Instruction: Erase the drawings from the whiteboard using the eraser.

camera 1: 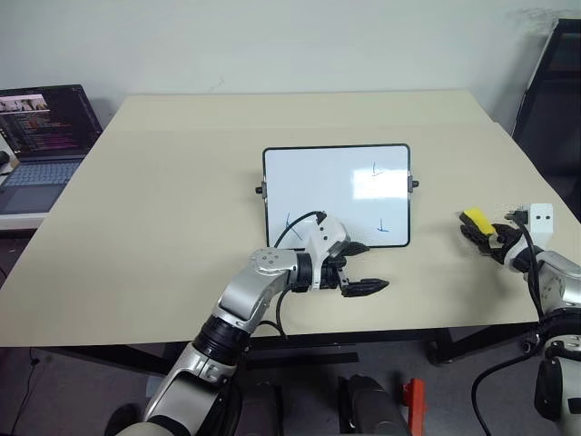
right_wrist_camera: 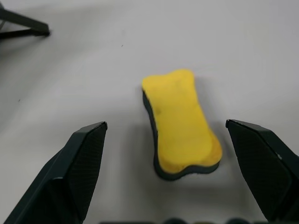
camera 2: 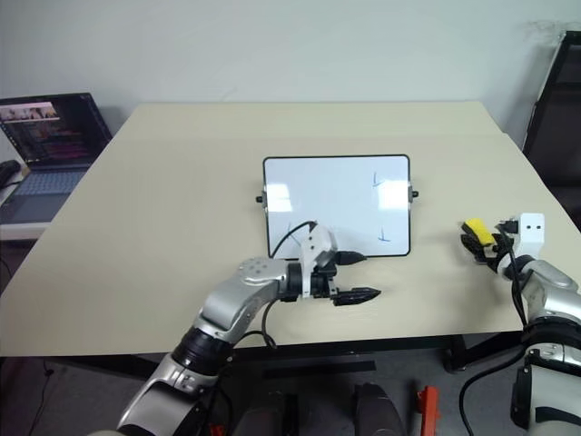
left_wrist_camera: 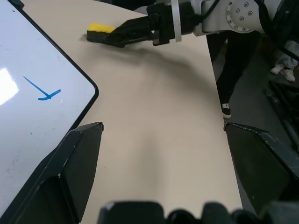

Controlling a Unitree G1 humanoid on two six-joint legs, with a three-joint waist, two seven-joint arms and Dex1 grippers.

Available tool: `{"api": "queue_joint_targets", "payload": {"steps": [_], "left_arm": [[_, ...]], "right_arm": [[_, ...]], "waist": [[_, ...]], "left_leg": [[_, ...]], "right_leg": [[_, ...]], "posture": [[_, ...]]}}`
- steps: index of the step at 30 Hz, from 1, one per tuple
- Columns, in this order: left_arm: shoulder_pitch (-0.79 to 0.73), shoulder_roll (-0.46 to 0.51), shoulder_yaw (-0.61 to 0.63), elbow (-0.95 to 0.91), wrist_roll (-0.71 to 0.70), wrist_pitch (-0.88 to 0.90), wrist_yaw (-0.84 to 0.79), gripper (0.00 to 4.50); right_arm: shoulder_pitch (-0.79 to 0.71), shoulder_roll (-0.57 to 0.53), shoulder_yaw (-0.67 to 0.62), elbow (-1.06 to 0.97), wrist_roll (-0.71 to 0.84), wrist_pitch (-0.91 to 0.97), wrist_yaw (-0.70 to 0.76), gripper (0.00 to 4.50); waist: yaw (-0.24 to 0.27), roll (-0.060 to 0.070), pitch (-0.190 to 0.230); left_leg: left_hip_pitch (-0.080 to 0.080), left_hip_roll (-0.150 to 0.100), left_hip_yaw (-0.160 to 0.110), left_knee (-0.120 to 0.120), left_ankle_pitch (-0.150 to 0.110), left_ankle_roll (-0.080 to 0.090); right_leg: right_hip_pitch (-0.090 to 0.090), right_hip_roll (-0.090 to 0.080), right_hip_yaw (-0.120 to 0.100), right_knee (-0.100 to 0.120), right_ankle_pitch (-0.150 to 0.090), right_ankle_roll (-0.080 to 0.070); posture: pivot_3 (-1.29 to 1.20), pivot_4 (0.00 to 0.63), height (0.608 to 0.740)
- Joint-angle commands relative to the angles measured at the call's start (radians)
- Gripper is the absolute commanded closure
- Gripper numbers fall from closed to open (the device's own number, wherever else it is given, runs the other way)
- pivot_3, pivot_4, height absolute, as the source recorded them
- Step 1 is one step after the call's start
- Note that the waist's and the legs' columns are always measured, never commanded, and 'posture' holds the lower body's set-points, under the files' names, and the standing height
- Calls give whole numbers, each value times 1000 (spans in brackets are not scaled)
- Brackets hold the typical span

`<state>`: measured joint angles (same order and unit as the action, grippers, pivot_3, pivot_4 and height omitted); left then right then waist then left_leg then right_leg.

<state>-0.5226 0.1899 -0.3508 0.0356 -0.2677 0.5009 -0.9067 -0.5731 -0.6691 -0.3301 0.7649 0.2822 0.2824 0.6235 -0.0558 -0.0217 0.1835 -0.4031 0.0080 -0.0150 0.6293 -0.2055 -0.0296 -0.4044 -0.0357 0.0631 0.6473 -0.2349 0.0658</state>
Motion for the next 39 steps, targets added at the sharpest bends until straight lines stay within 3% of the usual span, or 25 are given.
{"api": "queue_joint_targets", "payload": {"steps": [1, 13, 14, 15, 29, 32, 34, 36, 39], "left_arm": [[-11, -6, -19, -44, -4, -1, -11, 0], [-12, -24, -24, -34, -4, -5, -1, 0], [-11, -25, -22, -34, -4, -5, 1, 0], [-10, -25, -21, -36, -4, -5, 3, 0], [3, -26, -21, -53, -9, 2, 23, 0], [3, -26, -22, -53, -9, 3, 22, 0], [2, -28, -24, -52, -9, 4, 21, 0], [1, -29, -25, -51, -9, 4, 21, 0], [0, -30, -25, -48, -7, 3, 19, 0]], "right_arm": [[-57, -50, 0, -31, -8, 36, -11, 203], [-230, -132, 198, 55, -115, 298, 116, 203], [-256, -136, 210, 83, -132, 300, 115, 203], [-278, -140, 233, 105, -149, 302, 136, 575], [-435, -129, 332, 331, -281, 256, 155, 575], [-442, -127, 343, 345, -297, 260, 163, 1136], [-450, -126, 334, 360, -300, 249, 141, 1757], [-454, -126, 337, 369, -308, 241, 143, 1757], [-461, -123, 349, 353, -309, 228, 184, 2304]], "waist": [[1, 0, 0], [0, 0, 0], [0, 0, 0], [0, 0, 0], [-1, 0, 0], [-1, 0, 0], [-1, 0, 0], [-1, 0, 0], [-1, 0, 0]], "left_leg": [[0, 0, 0, 0, 0, 0], [1, 0, 1, 0, 0, 0], [1, 0, 1, 0, 0, 0], [1, 0, 1, 0, 0, 0], [1, 0, 2, 0, 0, 0], [1, 0, 2, 0, 0, 0], [1, 0, 2, 0, 0, 0], [1, 0, 2, 0, 0, 0], [1, 0, 2, 0, 0, 0]], "right_leg": [[0, 0, 0, 0, 0, 0], [0, 0, 1, 0, 0, 0], [0, 0, 1, 0, 0, 0], [0, 0, 1, 0, 0, 0], [0, 0, 1, -1, 0, 0], [0, 0, 2, -1, 0, 0], [0, 0, 2, -1, 0, 0], [0, 0, 2, -1, 0, 0], [0, 0, 2, -1, 0, 0]], "posture": [[0, 150, 740], [0, 150, 740], [0, 150, 740], [0, 150, 740], [0, 150, 740], [0, 150, 740], [0, 150, 740], [0, 150, 740], [0, 150, 740]]}}
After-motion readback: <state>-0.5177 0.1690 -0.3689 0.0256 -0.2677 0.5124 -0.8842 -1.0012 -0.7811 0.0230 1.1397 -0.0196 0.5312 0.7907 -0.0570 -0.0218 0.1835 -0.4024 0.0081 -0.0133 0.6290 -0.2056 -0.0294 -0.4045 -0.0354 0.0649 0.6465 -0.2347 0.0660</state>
